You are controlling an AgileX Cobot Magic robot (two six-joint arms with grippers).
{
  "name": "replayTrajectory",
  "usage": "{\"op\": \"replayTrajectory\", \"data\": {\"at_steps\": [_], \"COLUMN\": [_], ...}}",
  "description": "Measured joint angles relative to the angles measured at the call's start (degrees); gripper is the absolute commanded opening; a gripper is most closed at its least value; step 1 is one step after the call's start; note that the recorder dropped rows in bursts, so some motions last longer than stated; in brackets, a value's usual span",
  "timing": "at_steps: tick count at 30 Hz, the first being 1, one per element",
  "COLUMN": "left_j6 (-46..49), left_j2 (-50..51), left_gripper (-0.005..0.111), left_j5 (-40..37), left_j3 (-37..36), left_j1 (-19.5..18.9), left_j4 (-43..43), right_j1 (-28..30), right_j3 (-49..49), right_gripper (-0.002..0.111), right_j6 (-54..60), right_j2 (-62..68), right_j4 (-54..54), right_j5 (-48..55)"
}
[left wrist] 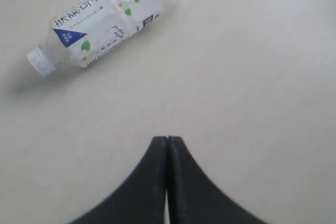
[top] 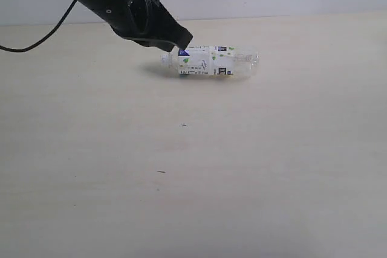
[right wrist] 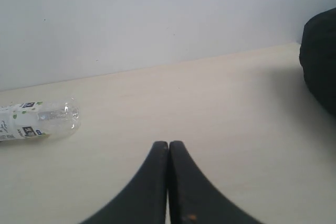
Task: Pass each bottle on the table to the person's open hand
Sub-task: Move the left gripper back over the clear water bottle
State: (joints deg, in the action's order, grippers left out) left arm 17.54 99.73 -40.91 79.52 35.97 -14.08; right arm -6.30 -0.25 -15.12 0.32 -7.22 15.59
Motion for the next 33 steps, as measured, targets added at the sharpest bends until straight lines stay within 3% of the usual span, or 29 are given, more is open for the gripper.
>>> {"op": "replayTrajectory", "data": {"at_steps": [8, 18, 33], "left_j6": [5.6, 8.9, 18.0], "left_j2": [-0.5, -2.9, -3.0], "left_gripper": [0.000, 0.000, 0.000], "left_j5": [7.9, 9.8, 12.0], "left_j3": [-0.1, -0.1, -0.1], "left_j1": [0.0, 0.0, 0.0], "left_j4": [-1.9, -8.2, -8.5], "right_j1": [0.0, 0.0, 0.0], "right_j3": [0.0, 0.0, 0.0], "right_gripper": [0.000, 0.000, 0.000], "right_j6": [0.0, 0.0, 0.0], "right_j2": [0.0, 0.0, 0.0], "right_j4": [0.0, 0.0, 0.0], "right_j5": [0.0, 0.0, 0.0]}}
